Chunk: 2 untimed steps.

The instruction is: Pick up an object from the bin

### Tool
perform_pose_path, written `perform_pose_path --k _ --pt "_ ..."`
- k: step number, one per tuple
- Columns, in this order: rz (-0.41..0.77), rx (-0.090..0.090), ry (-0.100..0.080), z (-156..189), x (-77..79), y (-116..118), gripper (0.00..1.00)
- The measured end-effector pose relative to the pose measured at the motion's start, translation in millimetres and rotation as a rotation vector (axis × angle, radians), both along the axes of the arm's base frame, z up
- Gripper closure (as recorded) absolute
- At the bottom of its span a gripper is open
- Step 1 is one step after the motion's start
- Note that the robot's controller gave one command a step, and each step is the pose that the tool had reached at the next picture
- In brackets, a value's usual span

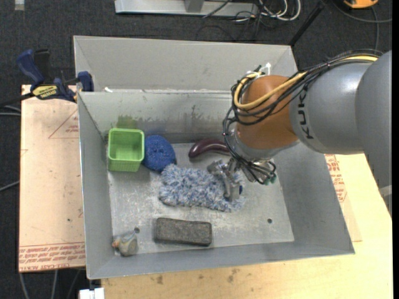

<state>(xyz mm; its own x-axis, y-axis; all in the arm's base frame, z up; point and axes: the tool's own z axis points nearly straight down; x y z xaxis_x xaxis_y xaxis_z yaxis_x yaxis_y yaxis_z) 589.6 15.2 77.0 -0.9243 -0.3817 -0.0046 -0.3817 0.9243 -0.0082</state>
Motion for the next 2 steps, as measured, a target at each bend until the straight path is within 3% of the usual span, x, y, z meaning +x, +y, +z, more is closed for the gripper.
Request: perform_pose_path --k 1,2 --pt "-0.018 0.007 0.009 46 3.6 4 1.0" --pt "-0.055 0.008 -0.001 226 -14.4 19 1.0"
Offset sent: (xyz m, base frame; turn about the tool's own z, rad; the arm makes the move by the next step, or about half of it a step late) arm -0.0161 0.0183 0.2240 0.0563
